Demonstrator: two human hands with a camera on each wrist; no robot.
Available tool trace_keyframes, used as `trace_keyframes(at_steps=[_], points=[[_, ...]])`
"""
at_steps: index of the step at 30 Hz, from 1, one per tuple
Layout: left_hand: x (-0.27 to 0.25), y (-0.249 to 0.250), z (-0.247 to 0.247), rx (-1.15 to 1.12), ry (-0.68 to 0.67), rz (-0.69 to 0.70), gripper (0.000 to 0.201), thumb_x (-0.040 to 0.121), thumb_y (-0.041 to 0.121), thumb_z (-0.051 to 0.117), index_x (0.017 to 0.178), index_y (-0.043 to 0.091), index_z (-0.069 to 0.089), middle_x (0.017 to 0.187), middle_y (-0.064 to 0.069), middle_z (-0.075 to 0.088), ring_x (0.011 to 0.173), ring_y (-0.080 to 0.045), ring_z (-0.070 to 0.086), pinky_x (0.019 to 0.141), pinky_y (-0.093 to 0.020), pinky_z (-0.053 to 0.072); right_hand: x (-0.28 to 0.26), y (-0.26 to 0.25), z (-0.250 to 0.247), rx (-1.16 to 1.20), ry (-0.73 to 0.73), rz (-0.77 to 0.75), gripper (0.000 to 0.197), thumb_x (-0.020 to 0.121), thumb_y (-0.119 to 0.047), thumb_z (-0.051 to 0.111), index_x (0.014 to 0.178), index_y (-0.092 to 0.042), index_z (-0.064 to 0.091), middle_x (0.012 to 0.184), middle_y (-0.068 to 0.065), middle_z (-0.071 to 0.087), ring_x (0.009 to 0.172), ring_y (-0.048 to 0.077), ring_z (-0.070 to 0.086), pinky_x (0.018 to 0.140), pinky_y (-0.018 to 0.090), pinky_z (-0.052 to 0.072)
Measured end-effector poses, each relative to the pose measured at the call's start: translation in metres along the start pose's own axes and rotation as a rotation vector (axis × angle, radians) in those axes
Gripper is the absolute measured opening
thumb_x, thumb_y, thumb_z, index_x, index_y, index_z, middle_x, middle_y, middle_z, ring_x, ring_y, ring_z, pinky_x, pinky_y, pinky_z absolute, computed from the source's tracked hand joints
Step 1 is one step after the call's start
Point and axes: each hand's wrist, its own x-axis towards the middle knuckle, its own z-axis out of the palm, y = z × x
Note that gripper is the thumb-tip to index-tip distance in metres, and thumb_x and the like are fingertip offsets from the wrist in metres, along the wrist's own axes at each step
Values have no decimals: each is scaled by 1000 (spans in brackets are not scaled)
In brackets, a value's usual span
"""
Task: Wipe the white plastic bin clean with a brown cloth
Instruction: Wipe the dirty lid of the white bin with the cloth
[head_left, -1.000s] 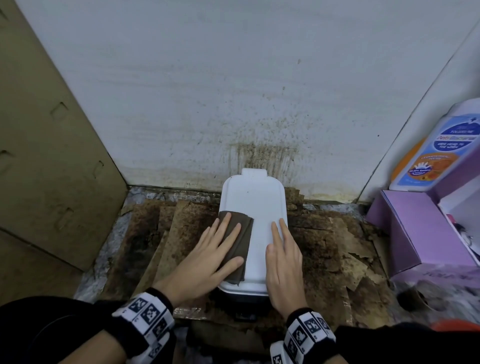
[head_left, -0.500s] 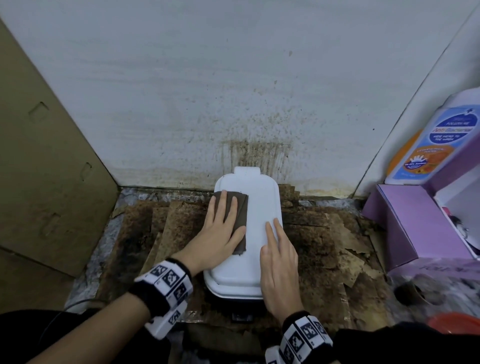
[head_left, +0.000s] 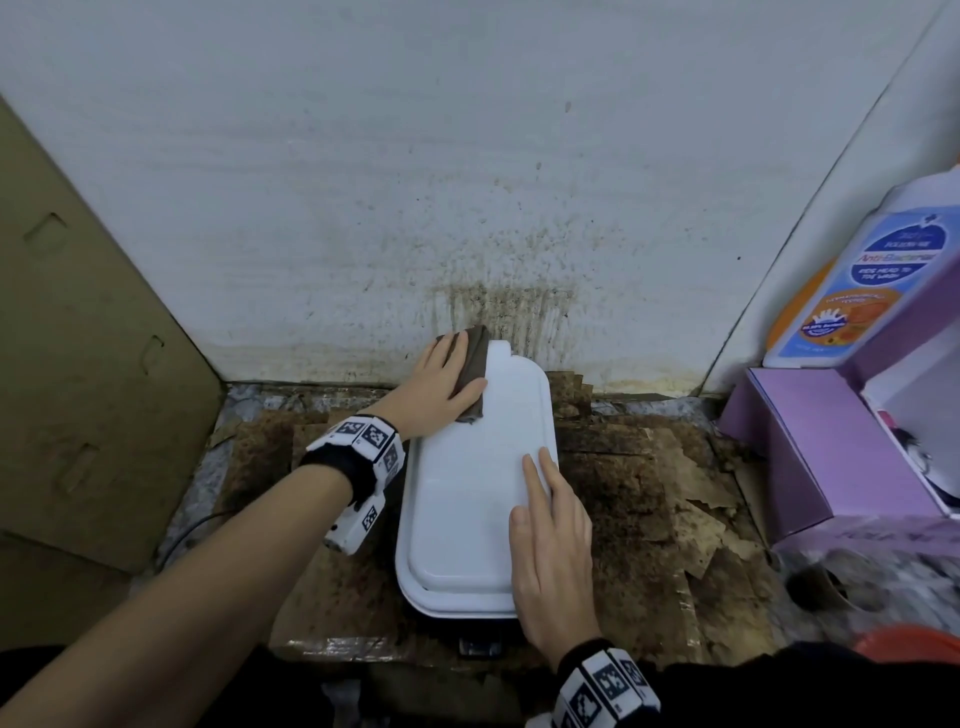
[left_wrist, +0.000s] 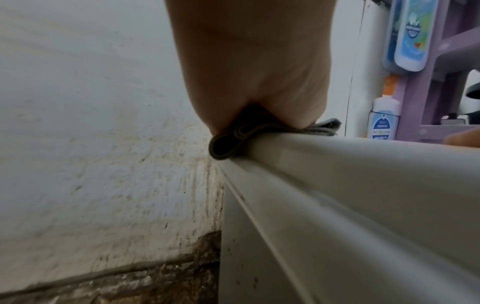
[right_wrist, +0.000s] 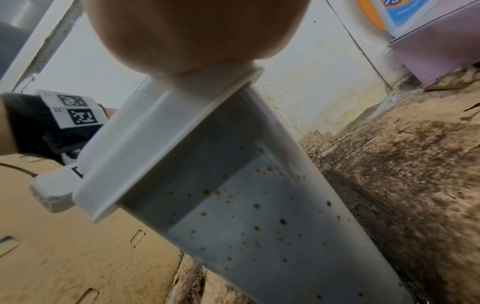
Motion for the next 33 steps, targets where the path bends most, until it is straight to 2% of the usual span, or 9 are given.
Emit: trace_keyframes(at_steps=[4, 11, 13, 17, 22, 24, 27, 30, 33], points=[[-12, -6, 13, -60, 78, 36, 78, 106, 53, 34, 164, 16, -4, 171, 0, -3, 158, -21, -3, 128, -47, 12, -1, -1, 1, -5, 7, 0, 58, 104, -55, 13, 159, -37, 20, 164, -22, 10, 148, -3, 14, 121, 25, 8], [-51, 0, 22, -113, 113, 31, 76, 106, 50, 39, 164, 21, 0, 169, 7, -20, 157, -16, -13, 128, -41, 15, -2, 0, 2, -2, 10, 8, 58, 104, -56, 14, 158, -37, 20, 164, -22, 12, 148, -3, 15, 122, 30, 12], [-67, 6, 26, -122, 103, 31, 76, 107, 49, 39, 164, 21, -2, 168, 8, -25, 156, -15, -18, 128, -40, 11, -2, 0, 2, -9, 21, 0, 57, 104, -55, 14, 158, -36, 21, 165, -22, 12, 147, -3, 15, 121, 29, 12], [-101, 24, 45, -27, 66, 7, 75, 107, 49, 31, 163, 21, -11, 164, 6, -34, 151, -16, -33, 119, -27, -4, -2, 0, 2, -3, 38, -2, 58, 104, -55, 14, 158, -36, 21, 165, -22, 13, 147, -5, 15, 120, 26, 11], [-108, 31, 50, 112, 49, -6, 73, 106, 51, 21, 161, 17, -15, 164, -2, -35, 147, -21, -40, 124, -38, -11, -2, 0, 2, -8, 30, -7, 58, 105, -54, 14, 159, -36, 21, 165, -21, 12, 148, -3, 15, 120, 26, 10], [-102, 29, 47, 199, 27, 22, 78, 98, 60, 3, 159, 16, -17, 162, -4, -35, 146, -25, -40, 123, -38, -16, -1, 0, 1, -7, 26, -4, 57, 104, -54, 14, 159, -36, 20, 166, -20, 11, 148, -1, 15, 121, 27, 10], [-86, 24, 41, 304, 28, 64, 99, 81, 73, -24, 161, 14, -16, 167, -11, -28, 151, -33, -33, 126, -46, -13, 0, -1, 2, -10, 25, 4, 58, 104, -56, 13, 159, -37, 19, 165, -21, 10, 149, 0, 16, 120, 25, 9], [-50, 13, 33, 265, 12, 44, 88, 93, 70, -6, 162, 14, -13, 168, -12, -23, 153, -34, -27, 125, -47, -12, 1, -1, 1, -8, 4, 5, 58, 104, -58, 12, 158, -39, 18, 165, -23, 8, 149, -1, 13, 120, 26, 10], [-10, 11, 23, 315, 14, 30, 94, 90, 72, -11, 163, 12, -8, 170, -15, -14, 155, -37, -19, 127, -55, -1, 2, -1, -1, -6, -10, 10, 59, 103, -59, 11, 158, -41, 16, 165, -25, 5, 148, -5, 10, 120, 26, 8]])
